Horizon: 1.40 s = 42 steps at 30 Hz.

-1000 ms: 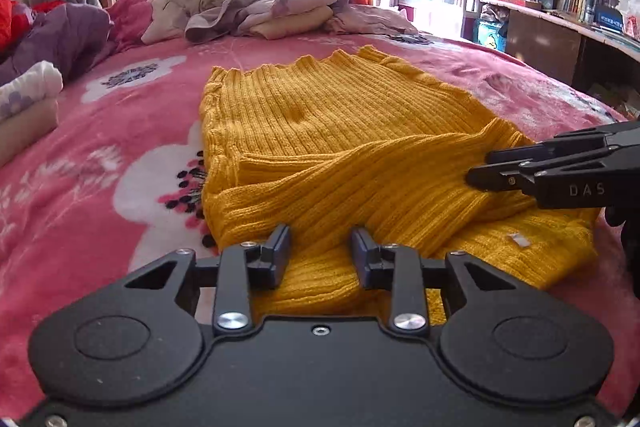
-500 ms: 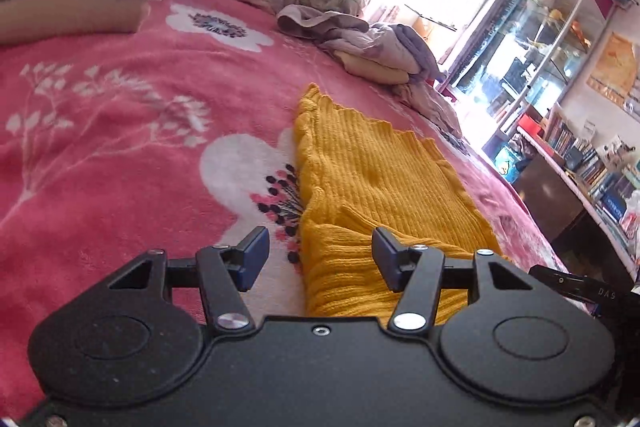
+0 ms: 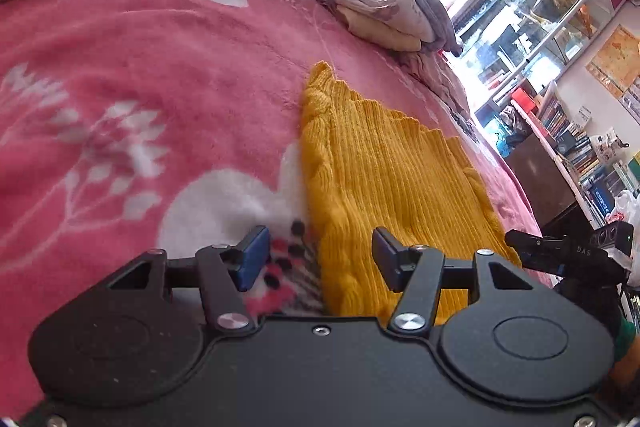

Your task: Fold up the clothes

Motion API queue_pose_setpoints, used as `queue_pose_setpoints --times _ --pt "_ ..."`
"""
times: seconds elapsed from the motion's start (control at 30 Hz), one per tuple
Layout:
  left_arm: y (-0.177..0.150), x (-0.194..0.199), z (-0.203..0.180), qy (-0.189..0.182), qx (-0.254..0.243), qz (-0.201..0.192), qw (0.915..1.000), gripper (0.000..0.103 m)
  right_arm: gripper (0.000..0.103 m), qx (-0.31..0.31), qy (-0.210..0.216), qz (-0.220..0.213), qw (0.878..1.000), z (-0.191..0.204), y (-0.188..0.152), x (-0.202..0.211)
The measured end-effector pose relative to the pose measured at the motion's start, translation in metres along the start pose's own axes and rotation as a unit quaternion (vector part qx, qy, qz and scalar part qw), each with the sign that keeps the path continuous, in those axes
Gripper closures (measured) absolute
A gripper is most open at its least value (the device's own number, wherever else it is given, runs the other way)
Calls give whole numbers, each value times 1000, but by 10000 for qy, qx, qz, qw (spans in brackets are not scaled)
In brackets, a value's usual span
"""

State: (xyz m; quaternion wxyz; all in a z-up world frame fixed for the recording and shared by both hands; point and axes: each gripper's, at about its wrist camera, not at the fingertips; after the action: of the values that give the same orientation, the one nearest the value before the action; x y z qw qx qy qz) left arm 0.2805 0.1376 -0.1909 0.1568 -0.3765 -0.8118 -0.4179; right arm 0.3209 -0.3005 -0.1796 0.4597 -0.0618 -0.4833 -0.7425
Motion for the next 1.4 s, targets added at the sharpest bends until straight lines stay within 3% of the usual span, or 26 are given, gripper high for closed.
queue_pose_setpoints --times 0.37,0.5,0.6,0.7,0.73,0.77,0.83,1.0,1.13,1.4 --pt "98 -78 3 -291 -581 501 9966 47 40 891 -38 521 9947 -9 93 -84" --pt "117 -96 -2 -366 -872 797 9923 48 40 1164 -23 604 9914 -13 113 -100" --pt "123 -103 -14 -367 -1343 1074 9844 50 41 1401 -32 669 9879 -10 122 -110" --pt "122 -111 -22 -115 -1781 1233 9762 67 49 1633 -87 805 9833 -5 128 -116" --pt "123 -110 -19 -95 -1661 1221 9785 74 55 1721 -102 844 9814 -4 128 -117" --pt "125 -109 -18 -107 -1523 1205 9809 89 69 1795 -85 876 9798 -2 129 -117" --pt "123 -104 -23 12 -1642 1152 9797 90 85 1925 33 888 9773 1 131 -117" --pt "121 -88 -36 47 -1967 867 9766 93 91 2133 -77 485 9758 10 126 -107" --pt "115 -60 -45 -278 -2210 430 9739 93 91 2326 -31 18 9726 17 122 -80" --pt "85 -12 -58 -593 -3072 138 9497 94 91 3160 38 -365 9480 52 110 -31"
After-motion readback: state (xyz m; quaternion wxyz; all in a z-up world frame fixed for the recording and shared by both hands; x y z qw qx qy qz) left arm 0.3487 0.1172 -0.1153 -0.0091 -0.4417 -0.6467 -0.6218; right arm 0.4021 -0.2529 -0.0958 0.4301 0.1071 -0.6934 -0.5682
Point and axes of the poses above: each gripper's, at about its wrist camera, not at the fingertips, and x roughly against the way its jaws point, z to its left, y to its top, and after that the axes turned 5 degrees about x, right-handed
